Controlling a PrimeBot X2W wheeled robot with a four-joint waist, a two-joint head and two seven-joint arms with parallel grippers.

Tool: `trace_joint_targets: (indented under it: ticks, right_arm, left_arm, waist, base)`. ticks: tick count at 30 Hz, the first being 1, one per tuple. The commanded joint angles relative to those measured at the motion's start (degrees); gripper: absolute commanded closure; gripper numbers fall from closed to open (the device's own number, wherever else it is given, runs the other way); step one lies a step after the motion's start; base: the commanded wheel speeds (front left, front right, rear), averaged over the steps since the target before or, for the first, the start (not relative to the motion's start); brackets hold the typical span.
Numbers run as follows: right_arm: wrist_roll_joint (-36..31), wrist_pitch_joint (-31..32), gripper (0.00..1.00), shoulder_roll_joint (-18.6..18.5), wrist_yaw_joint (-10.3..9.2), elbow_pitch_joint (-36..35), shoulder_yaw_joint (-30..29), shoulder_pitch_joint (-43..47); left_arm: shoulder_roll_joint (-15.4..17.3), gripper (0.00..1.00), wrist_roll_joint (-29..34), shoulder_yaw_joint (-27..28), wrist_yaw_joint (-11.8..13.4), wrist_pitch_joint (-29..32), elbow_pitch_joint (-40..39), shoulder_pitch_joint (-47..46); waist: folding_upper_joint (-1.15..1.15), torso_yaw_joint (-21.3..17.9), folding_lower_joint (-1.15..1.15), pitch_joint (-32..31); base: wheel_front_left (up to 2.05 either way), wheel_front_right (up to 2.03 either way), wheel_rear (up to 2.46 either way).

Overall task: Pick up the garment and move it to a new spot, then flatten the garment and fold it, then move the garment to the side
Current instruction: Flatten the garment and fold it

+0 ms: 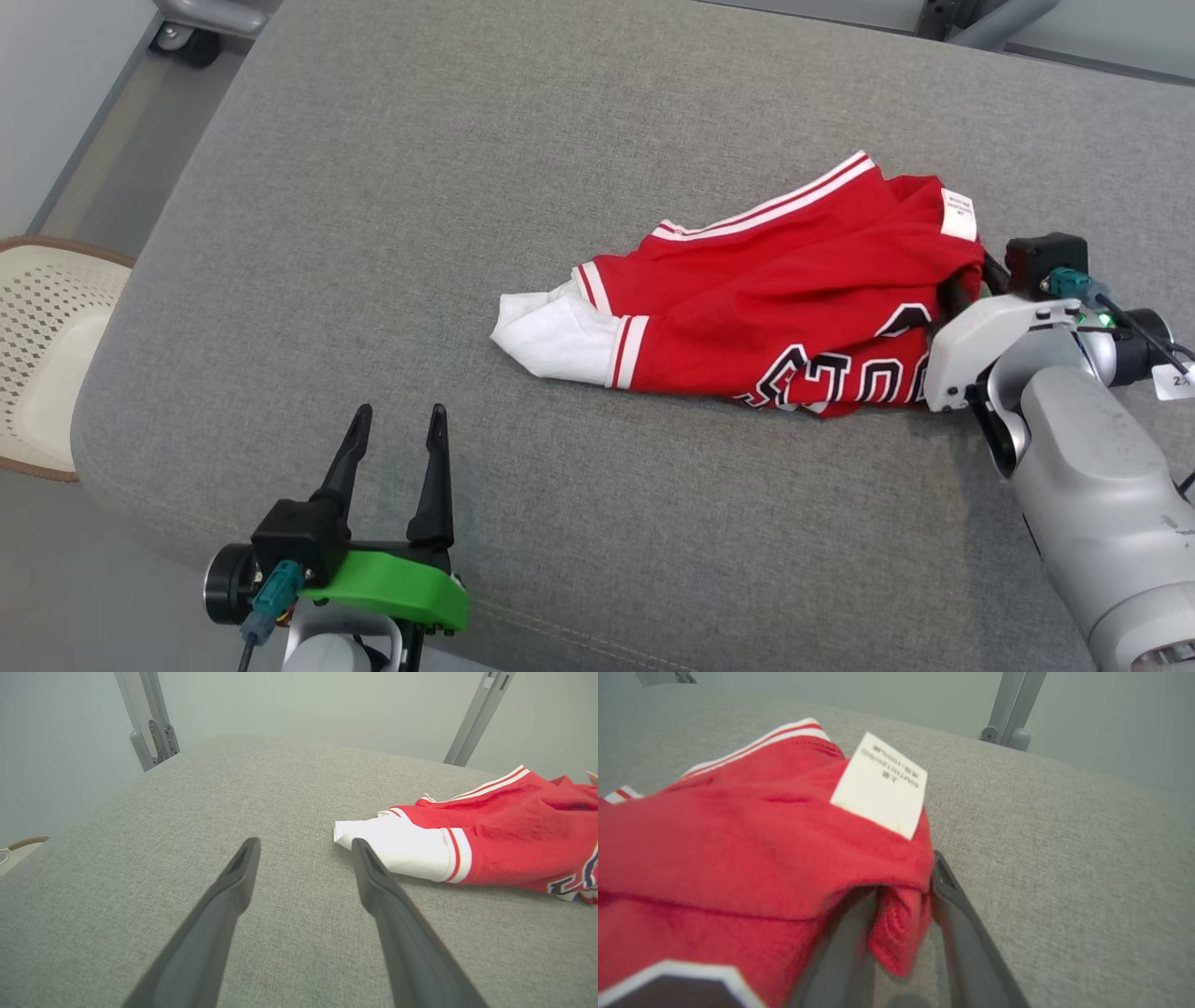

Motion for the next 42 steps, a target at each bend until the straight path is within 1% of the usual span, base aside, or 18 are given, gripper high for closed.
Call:
trace_joint_targets:
  ticks: [1,5,9,12,15,19,22,26,30,33,36,37,38,42]
  right_arm:
    - [-0.7,-0.8,1.00,-1.0,-0.03,0.4,0.2,-1.9]
    - [-1.7,-1.3,1.00,-1.5,-0.04,0.0,0.8,-4.4]
    - [-4.0,-1.9,1.00,-2.2,-0.04,-2.5,1.0,-8.3]
    - [-6.4,-1.9,1.00,-2.2,-0.04,-7.1,0.6,-10.4]
    - [-8.4,-1.9,1.00,-1.5,-0.04,-13.7,-0.3,-9.5]
    - [-10.0,-1.9,1.00,-1.1,-0.04,-22.6,-1.0,-4.2]
    - [-11.0,-1.9,1.00,-1.0,-0.04,-28.9,-2.0,2.3]
    - [-11.6,-1.9,1.00,-0.4,-0.04,-35.6,-4.9,12.2]
    - [-13.2,-1.9,1.00,1.5,-0.04,-41.3,-8.5,21.5]
    - [-14.4,-1.9,1.00,3.2,-0.04,-44.0,-11.0,27.0]
    - [-16.0,-1.9,1.00,4.4,-0.05,-45.2,-12.7,31.1]
    - [-16.0,-1.9,1.00,4.4,-0.05,-45.2,-12.7,31.1]
    - [-16.7,-1.9,1.00,5.1,-0.05,-45.8,-13.1,33.0]
    - [-17.7,-1.9,1.00,5.8,-0.05,-47.0,-11.8,35.8]
  left_arm:
    - [0.1,0.00,0.0,0.5,0.3,0.0,-0.1,-0.4]
    - [0.1,0.00,0.0,0.6,0.4,0.0,-0.1,-0.3]
    - [0.1,0.00,0.0,0.5,0.3,0.0,-0.3,-0.7]
    - [0.1,0.00,0.1,0.6,0.4,0.0,-0.4,-0.8]
    - [0.1,0.00,0.3,0.9,0.6,0.0,-0.4,-0.8]
    - [0.1,0.00,0.6,1.2,0.3,0.0,-0.5,-0.8]
    - [0.1,0.00,0.7,1.4,0.1,0.0,-0.5,-0.8]
    - [0.1,0.00,0.9,1.7,0.1,0.0,-0.7,-0.8]
    - [0.1,0.00,1.3,2.4,-0.1,0.0,-0.7,-1.0]
    - [0.1,0.00,1.6,3.0,-0.3,0.0,-0.7,-0.9]
    - [0.1,0.00,2.0,3.2,-0.6,0.0,-0.6,-1.0]
    - [0.1,0.00,2.0,3.2,-0.6,0.0,-0.6,-1.0]
    - [0.1,0.00,2.2,3.5,-0.7,0.0,-0.6,-1.0]
    - [0.1,0.00,2.7,3.8,-1.1,0.0,-0.4,-0.5]
  waist:
    - [0.08,-0.5,0.00,-0.1]
    - [0.08,-1.5,0.00,-0.3]
    - [0.08,-3.2,0.00,-0.7]
    - [0.08,-4.7,0.00,-0.9]
    - [0.08,-6.2,0.00,-1.1]
    - [0.08,-8.1,0.00,-1.3]
    - [0.08,-9.4,0.00,-1.3]
    - [0.08,-11.0,0.00,-1.0]
    - [0.08,-12.5,0.00,-0.8]
    - [0.08,-13.8,0.00,-0.9]
    - [0.08,-14.8,0.00,-1.1]
    - [0.08,-14.8,0.00,-1.1]
    - [0.08,-15.4,0.00,-1.4]
    - [0.08,-16.6,0.00,-2.0]
  base:
    - [0.00,0.00,0.00]
    - [0.00,0.00,0.00]
    - [0.00,0.00,0.00]
    - [0.00,0.00,0.00]
    - [0.00,0.00,0.00]
    - [0.00,0.00,0.00]
    - [0.00,0.00,0.00]
    - [0.00,0.00,0.00]
    - [0.00,0.00,0.00]
    - [0.00,0.00,0.00]
    - [0.00,0.00,0.00]
    - [0.00,0.00,0.00]
    - [0.00,0.00,0.00]
    - [0.00,0.00,0.00]
